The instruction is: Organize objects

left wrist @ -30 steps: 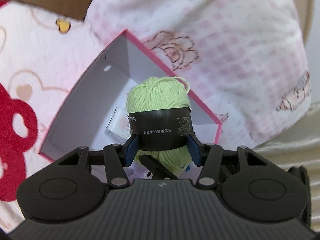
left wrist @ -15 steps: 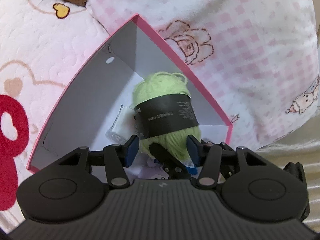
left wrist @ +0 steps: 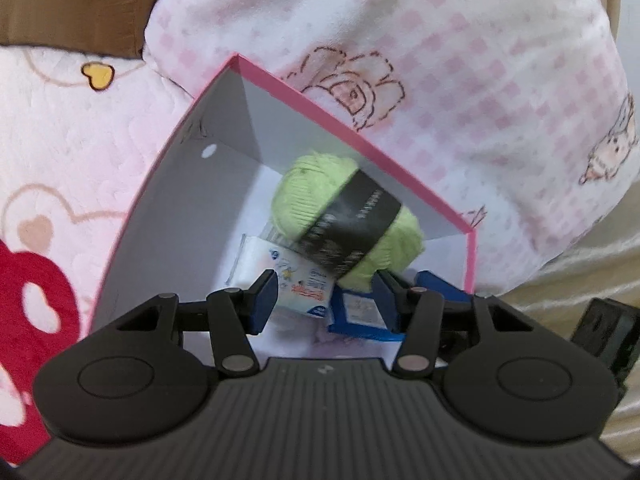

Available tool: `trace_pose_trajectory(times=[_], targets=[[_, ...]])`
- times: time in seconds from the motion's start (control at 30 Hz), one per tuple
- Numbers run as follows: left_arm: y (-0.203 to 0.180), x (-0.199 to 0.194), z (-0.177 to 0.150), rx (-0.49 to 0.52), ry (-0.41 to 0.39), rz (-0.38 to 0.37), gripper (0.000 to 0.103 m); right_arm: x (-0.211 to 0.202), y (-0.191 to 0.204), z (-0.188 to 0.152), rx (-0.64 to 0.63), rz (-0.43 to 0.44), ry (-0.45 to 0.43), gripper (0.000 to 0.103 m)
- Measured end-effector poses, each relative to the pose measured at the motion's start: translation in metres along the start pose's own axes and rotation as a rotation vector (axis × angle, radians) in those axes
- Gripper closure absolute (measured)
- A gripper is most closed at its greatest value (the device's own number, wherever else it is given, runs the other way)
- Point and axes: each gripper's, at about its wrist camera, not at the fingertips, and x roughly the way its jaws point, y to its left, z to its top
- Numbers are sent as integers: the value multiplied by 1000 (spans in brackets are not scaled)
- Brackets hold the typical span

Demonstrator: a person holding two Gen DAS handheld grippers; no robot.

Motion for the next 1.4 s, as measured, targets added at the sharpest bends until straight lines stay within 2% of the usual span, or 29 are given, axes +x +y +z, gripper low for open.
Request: trace_pose_trajectory(times=[0.07, 0.13, 0.2, 0.27, 0.33, 0.47, 0.63, 0.8, 0.87, 1.03, 1.17, 1.4], targets=[[-2, -5, -1, 30, -15, 4, 53, -5, 0, -4, 36, -31, -33, 22], [-5, -9, -2, 59, -35, 17, 53, -12, 7, -9, 9, -35, -94, 25], [-7, -12, -3, 83, -53, 27, 53, -13, 14, -12, -17, -53, -110, 41], [-6, -14, -3, 89, -62, 34, 53, -4, 18, -9, -9, -61, -83, 66], [-6, -15, -4, 100, -67, 36, 53, 6, 19, -7, 3, -81, -75, 71], [-9, -15, -5, 139, -82, 57, 53, 19, 24, 0, 7, -71, -81, 71], [-9, -22, -10, 123, -55, 72, 53, 12, 28, -2, -21, -89, -86, 70], [-18, -43, -23, 186, -61, 105, 51, -22, 40, -19, -53, -91, -94, 68], [-21, -54, -31, 210, -69, 117, 50, -41, 48, -27, -73, -93, -102, 63], [-31, -76, -45, 235, -77, 152, 50, -78, 67, -43, -104, -81, -94, 60], [-45, -95, -55, 292, -109, 184, 47, -106, 82, -49, -131, -78, -99, 58], [-54, -125, -79, 357, -107, 228, 44, -136, 98, -60, -143, -102, -96, 55]])
